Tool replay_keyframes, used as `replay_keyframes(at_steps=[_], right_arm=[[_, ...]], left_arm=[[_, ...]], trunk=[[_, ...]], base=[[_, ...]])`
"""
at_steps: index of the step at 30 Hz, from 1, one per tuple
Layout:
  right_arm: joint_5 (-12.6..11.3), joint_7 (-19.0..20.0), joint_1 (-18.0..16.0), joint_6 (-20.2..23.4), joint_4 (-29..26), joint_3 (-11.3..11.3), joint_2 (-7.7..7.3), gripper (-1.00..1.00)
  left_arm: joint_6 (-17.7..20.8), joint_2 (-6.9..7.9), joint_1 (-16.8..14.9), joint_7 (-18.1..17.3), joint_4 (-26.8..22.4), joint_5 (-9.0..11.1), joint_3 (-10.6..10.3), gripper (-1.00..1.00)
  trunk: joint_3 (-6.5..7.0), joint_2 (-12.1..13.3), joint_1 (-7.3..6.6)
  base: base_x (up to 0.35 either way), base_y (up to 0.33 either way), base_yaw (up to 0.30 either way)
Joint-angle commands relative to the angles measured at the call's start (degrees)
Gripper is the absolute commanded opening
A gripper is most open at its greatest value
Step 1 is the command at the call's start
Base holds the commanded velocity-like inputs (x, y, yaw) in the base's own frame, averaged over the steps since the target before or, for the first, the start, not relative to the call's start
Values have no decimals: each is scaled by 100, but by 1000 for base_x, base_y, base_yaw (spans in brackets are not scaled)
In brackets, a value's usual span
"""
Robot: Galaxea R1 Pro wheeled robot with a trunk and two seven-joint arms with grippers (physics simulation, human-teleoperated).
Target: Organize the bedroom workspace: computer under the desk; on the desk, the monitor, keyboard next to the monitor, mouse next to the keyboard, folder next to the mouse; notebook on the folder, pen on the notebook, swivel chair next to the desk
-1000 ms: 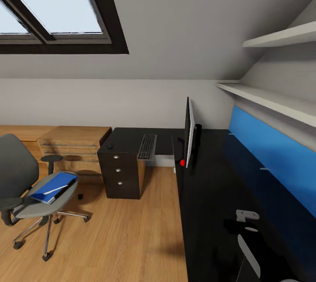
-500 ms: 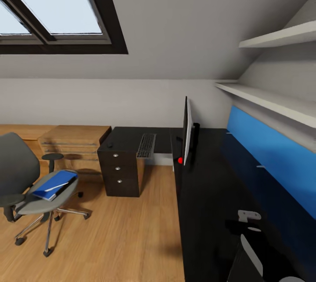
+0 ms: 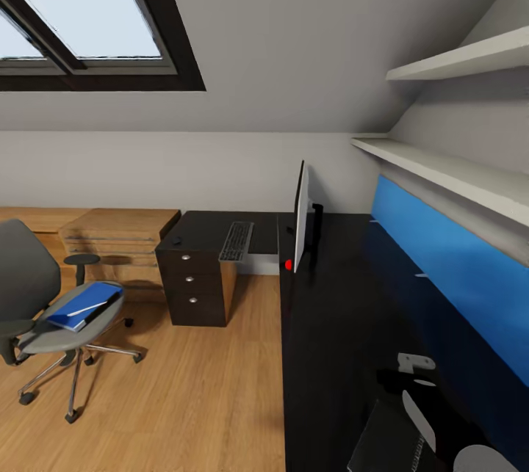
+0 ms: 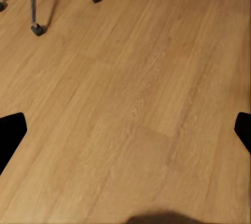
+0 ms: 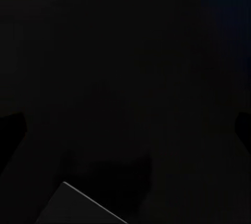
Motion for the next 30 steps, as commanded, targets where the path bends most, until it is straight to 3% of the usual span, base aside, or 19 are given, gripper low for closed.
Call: replay_keyframes(at_steps=[1,7,30], right_arm=[[-54,-3,-10,20,7,26,-8,100],[-47,57,-24,-16,46,26,-13,100],[-53,52,-25,33,163,72,28,100]], left_arm=[[-25,9,-2,32,-119,63,-36,100],[2,4,-2,39,-338,73,-28,100],[25,1,-2,48,-333,83,-6,100]], trunk=[[-10,-9,2],[-117,-250,134],[-530,-1172,639]], base=[[-5,-25,0],[-1,-5,0],[0,0,0]])
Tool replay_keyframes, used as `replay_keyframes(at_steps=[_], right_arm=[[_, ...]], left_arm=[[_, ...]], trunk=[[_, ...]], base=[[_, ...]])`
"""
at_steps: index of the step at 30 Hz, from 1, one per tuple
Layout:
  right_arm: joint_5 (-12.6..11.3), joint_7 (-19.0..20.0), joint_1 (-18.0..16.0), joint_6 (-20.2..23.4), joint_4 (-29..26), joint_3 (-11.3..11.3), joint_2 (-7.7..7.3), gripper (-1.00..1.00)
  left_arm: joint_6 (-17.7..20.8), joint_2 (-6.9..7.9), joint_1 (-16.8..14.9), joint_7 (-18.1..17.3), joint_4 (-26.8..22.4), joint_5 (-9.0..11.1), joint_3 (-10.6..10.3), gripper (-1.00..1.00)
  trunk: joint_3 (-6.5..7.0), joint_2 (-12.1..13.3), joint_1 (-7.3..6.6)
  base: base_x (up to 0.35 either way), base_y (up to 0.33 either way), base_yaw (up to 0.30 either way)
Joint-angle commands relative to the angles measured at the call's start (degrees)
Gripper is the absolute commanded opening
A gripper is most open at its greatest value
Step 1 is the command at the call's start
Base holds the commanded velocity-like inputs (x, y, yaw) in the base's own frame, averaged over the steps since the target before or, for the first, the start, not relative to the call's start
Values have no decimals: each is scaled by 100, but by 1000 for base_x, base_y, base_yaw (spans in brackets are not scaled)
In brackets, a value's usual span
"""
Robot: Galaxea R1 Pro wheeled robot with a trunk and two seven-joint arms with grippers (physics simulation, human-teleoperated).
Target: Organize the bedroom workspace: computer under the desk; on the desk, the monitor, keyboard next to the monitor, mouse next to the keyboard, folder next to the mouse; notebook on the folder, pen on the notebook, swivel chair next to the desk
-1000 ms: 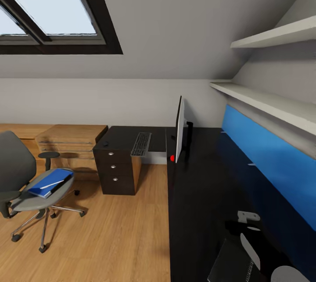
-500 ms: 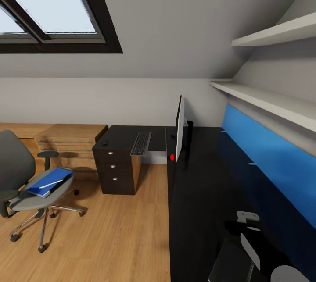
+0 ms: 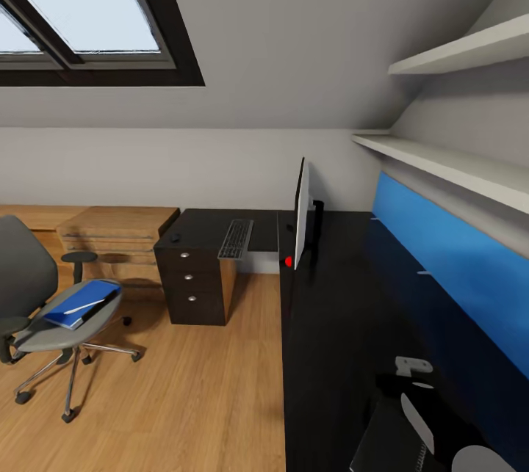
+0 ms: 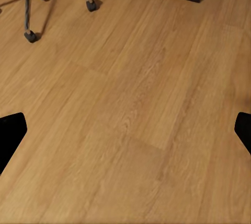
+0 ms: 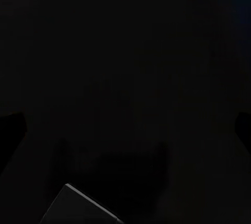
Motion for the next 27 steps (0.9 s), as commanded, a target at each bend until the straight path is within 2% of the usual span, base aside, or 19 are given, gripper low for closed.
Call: replay_keyframes(at_steps=[1,7,12,18,19,24,27], right_arm=[[-57,-39,-2,38,-9,37,-1,100],[-59,-33,-2,53,-4,101,13,100],[-58,-32,-2,55,-4,137,38,100],[-56,-38,-2,55,-4,144,53,100],[-52,-40,-2,52,-4,153,92,100],[-50,-44,-2,49,-4,256,151,100],[-50,-42,-2,43,-4,318,160,100]], left_arm=[[-28,8,-2,31,-6,60,-30,100],[-20,13,-2,31,-6,60,-30,100],[-19,15,-2,31,-4,60,-30,100],[-19,12,-2,31,-2,60,-31,100],[-19,14,-2,31,1,60,-31,100],[-19,15,-2,31,2,60,-30,100],[-13,15,-2,31,2,60,-30,100]], trunk=[[-26,-48,24],[-134,-289,156],[-134,-289,156],[-241,-529,288],[-259,-570,310],[-349,-770,419],[-349,-770,419]], base=[[0,0,0],[0,0,0],[0,0,0],[0,0,0],[0,0,0],[0,0,0],[0,0,0]])
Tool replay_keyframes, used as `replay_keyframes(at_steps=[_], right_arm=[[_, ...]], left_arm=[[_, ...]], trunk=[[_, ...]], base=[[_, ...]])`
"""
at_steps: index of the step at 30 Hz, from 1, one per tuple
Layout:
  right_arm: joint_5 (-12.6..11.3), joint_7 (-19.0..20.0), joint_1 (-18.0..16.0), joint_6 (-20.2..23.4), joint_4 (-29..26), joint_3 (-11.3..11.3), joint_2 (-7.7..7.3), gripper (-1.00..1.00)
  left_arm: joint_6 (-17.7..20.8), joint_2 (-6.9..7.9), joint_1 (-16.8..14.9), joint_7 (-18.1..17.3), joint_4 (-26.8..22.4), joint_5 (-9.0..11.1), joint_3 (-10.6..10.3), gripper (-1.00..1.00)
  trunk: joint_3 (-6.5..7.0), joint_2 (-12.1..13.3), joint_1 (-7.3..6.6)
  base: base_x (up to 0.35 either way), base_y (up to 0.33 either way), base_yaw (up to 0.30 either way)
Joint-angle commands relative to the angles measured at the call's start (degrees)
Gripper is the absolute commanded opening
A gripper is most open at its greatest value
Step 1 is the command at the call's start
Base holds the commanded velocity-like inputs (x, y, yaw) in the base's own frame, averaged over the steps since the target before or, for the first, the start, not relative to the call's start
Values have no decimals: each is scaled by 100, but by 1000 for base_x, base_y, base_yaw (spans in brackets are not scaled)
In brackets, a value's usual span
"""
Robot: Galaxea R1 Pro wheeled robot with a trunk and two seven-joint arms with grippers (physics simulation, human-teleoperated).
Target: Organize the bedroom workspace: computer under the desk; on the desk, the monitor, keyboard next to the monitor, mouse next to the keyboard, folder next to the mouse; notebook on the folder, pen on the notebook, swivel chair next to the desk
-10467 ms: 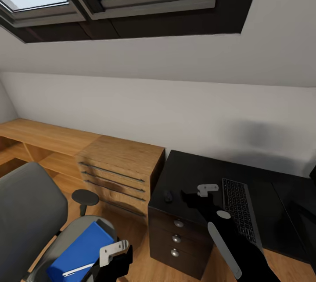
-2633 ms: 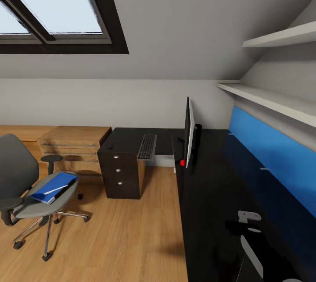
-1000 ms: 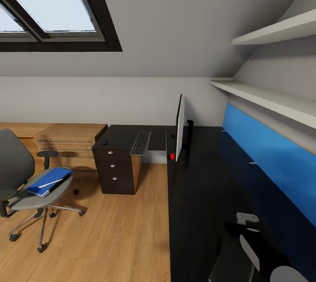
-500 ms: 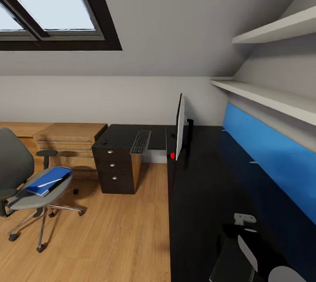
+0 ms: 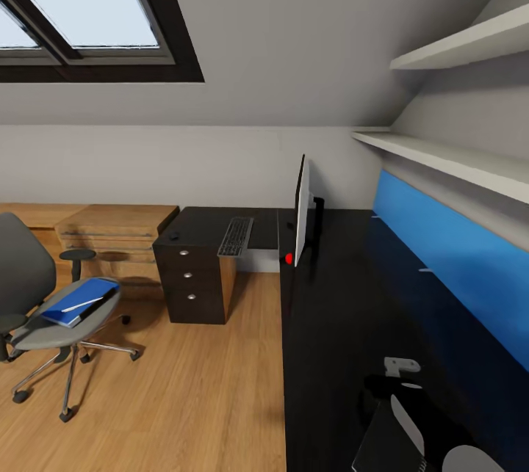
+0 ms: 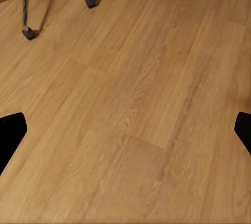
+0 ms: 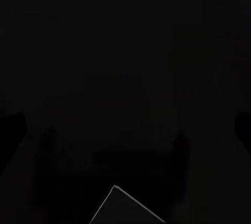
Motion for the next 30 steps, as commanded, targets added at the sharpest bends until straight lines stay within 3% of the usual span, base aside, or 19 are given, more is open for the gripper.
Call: replay_keyframes(at_steps=[1,24,30], right_arm=[[-64,-49,-2,25,-16,72,-5,100],[-64,-65,-2,35,-13,83,-3,100],[-65,-66,-2,39,-12,78,-3,100]], left_arm=[[-34,8,-2,29,-6,60,-36,100],[-53,11,-2,29,27,57,-31,100],[-55,9,-2,31,21,58,-25,100]], trunk=[[-7,-5,1],[-7,-5,1],[-114,-246,133]], base=[[0,0,0],[0,0,0],[0,0,0]])
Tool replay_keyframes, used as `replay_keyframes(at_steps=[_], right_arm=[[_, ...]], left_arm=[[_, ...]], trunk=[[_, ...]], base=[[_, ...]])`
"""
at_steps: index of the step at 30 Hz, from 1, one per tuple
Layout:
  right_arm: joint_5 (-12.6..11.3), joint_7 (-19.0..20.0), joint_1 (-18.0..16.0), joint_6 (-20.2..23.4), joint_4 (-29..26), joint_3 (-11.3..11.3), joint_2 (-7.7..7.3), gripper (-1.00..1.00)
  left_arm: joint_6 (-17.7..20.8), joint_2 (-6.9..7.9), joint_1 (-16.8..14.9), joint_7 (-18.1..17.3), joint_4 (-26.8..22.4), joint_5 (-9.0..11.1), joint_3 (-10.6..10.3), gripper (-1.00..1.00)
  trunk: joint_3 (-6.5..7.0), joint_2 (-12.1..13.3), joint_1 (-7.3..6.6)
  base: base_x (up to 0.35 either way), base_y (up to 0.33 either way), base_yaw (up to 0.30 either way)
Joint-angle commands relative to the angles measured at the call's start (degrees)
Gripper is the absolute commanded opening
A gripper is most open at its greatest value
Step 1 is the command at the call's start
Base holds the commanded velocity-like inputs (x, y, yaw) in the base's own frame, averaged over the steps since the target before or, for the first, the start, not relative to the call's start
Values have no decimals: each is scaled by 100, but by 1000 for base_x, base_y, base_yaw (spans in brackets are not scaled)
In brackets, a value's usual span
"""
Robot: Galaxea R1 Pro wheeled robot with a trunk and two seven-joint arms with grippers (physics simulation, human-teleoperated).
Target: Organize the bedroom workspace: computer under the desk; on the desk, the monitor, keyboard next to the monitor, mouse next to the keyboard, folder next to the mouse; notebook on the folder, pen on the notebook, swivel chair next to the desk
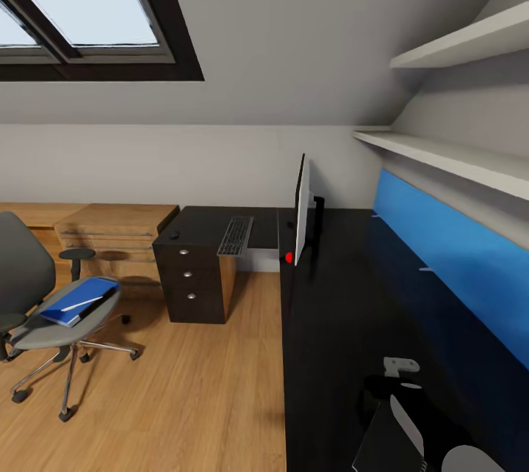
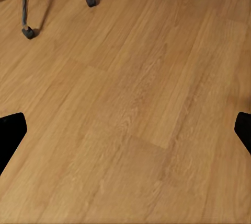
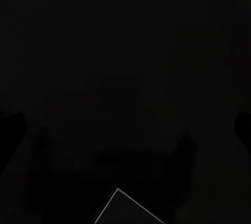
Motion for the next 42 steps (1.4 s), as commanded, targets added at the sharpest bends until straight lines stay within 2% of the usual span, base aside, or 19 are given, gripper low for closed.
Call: replay_keyframes(at_steps=[1,15,34,42], right_arm=[[-56,-49,-2,30,-12,46,-8,100],[-53,-49,-2,31,-12,45,-8,100],[-46,-50,-2,29,-3,54,-8,100],[-44,-50,-2,26,-3,99,-8,100]], left_arm=[[-32,8,-2,31,-7,62,-29,100],[-36,8,-2,17,-2,52,-54,100],[-64,10,-2,12,2,45,-63,100],[-67,11,-2,13,2,45,-63,100]], trunk=[[-7,-7,2],[-7,-7,2],[-7,-7,2],[-7,-7,2]], base=[[0,0,0],[-1,0,0],[-74,0,0],[-191,0,0]])
